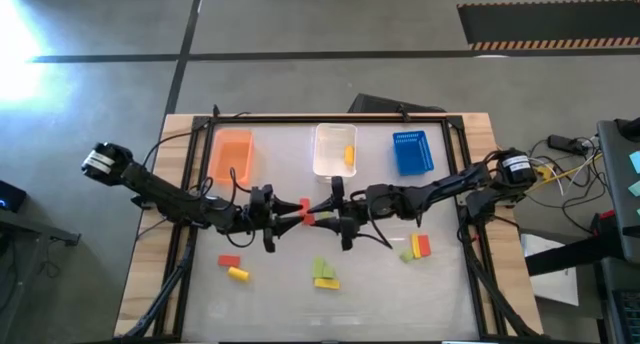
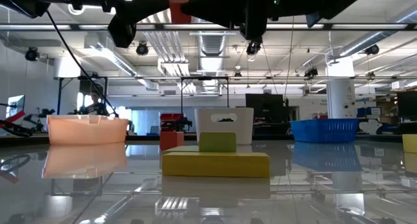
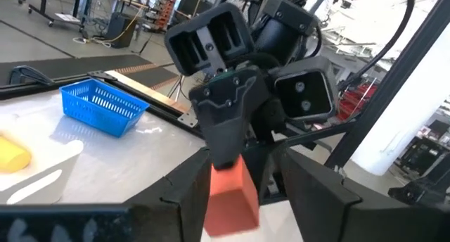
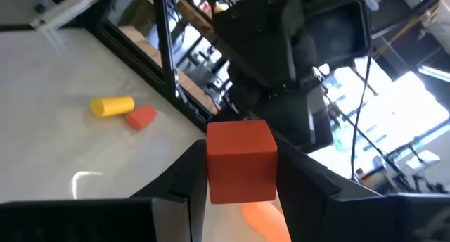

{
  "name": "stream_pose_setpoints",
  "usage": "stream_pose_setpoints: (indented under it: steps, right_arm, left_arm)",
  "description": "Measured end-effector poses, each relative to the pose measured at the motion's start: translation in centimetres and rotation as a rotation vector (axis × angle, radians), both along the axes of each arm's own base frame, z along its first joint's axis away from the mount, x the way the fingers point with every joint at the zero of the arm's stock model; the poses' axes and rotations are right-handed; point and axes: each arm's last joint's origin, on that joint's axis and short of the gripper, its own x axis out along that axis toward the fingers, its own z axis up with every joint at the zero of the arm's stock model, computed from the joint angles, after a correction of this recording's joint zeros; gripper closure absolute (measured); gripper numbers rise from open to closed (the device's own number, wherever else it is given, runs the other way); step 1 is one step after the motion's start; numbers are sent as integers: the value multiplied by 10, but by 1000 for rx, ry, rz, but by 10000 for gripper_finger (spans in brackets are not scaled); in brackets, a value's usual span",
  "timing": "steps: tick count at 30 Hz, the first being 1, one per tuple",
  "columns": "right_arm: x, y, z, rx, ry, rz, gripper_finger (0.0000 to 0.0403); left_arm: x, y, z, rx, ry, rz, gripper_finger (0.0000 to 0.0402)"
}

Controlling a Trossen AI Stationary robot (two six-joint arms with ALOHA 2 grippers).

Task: Sort & place blocks by color
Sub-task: Put the bottom left orange block into the blue bin

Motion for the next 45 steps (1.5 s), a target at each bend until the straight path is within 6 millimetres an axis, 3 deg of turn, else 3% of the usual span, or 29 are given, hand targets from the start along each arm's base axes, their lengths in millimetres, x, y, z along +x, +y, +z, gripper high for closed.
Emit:
stream_pose_setpoints:
  steps: [8,15,20,24,31,38,45]
  right_arm:
    - [-9,-6,-1,60,140,-167,276]
    - [-31,-23,3,117,296,-481,276]
    - [-53,-58,3,259,412,-752,278]
    - [-75,-99,4,433,434,-1020,278]
    - [-132,-171,13,840,532,-1497,278]
    - [-167,-219,-3,1128,762,-1579,278]
    - [-180,-240,-15,1215,886,-1662,278]
  left_arm:
    - [-4,3,1,110,25,19,172]
    - [-18,12,9,220,105,59,163]
    - [-32,21,19,265,132,169,164]
    - [-42,26,29,298,110,245,164]
    - [-54,31,42,331,63,272,164]
    - [-56,32,40,334,67,272,164]
    - [-56,32,39,335,71,273,164]
